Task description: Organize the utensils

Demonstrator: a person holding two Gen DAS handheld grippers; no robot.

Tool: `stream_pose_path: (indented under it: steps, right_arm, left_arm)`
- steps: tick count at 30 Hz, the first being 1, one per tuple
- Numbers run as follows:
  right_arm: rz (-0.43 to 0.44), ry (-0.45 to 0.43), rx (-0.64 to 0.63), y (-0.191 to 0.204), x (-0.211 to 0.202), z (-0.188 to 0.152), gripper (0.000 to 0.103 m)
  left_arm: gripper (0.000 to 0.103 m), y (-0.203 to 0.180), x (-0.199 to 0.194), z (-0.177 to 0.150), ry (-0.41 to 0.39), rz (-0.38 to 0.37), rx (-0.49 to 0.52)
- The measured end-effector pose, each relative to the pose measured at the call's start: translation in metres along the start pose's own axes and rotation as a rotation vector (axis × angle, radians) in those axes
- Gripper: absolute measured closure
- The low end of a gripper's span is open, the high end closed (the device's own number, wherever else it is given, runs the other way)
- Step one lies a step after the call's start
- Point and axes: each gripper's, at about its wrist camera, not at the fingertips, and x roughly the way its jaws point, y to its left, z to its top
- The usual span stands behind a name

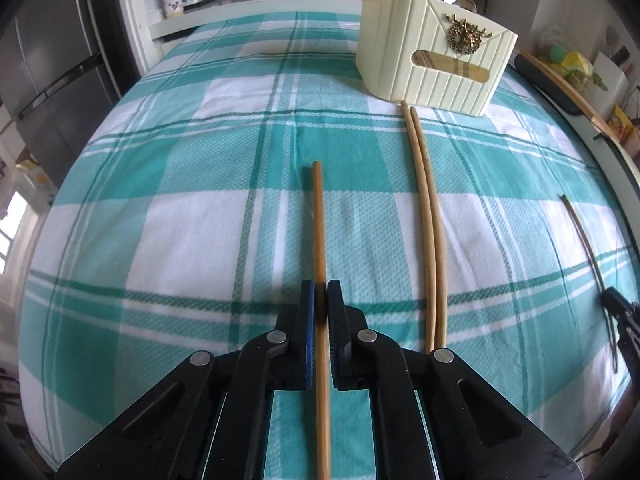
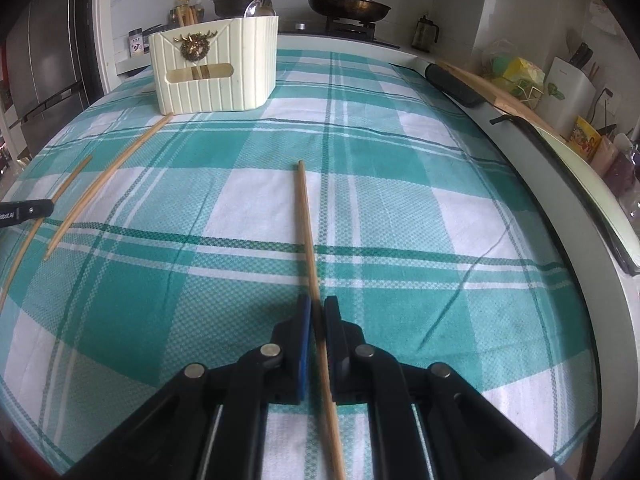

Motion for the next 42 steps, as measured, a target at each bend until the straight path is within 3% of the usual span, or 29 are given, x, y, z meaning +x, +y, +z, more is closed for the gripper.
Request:
stream_pose_path:
  steps: [2, 4, 6, 7, 12, 34, 38, 42]
  right_arm:
    - [0.016, 0.0, 0.015, -0.005, -0.002, -0.002, 0.094]
    - [0.05, -0.009, 0.049, -0.009, -0.007, -0.002, 0.086]
    - [0.081, -0.034, 0.078, -0.013, -0.014, -0.001, 0.065]
    - [0.089, -0.045, 0.083, -0.013, -0.017, 0.001, 0.064]
    - [0.133, -0.065, 0.099, -0.014, -0.029, 0.009, 0.064]
    - [0.152, -0.042, 0.092, -0.006, -0.026, 0.007, 0.064]
    - [0.166, -0.036, 0.063, -0.007, -0.025, 0.013, 0.064]
    - [0.234, -0.001, 0.048, -0.019, -0.02, 0.034, 0.064]
  left_arm:
    - [0.096, 0.006, -0.01, -0.01, 0.002, -0.008, -0.007]
    - [0.08, 0.01, -0.021, -0.016, -0.007, -0.025, -0.009]
    - [0.046, 0.016, -0.032, -0.02, -0.033, -0.046, -0.016]
    - [0.042, 0.019, -0.037, -0.021, -0.045, -0.053, -0.02]
    - [0.041, 0.031, -0.046, -0.021, -0.044, -0.096, -0.019]
    - [0.041, 0.035, -0.043, -0.024, -0.059, 0.006, -0.001]
    - [0.041, 0.036, -0.043, -0.021, -0.049, -0.014, 0.013]
    - [0.035, 0.044, -0.043, -0.007, -0.033, -0.097, 0.034]
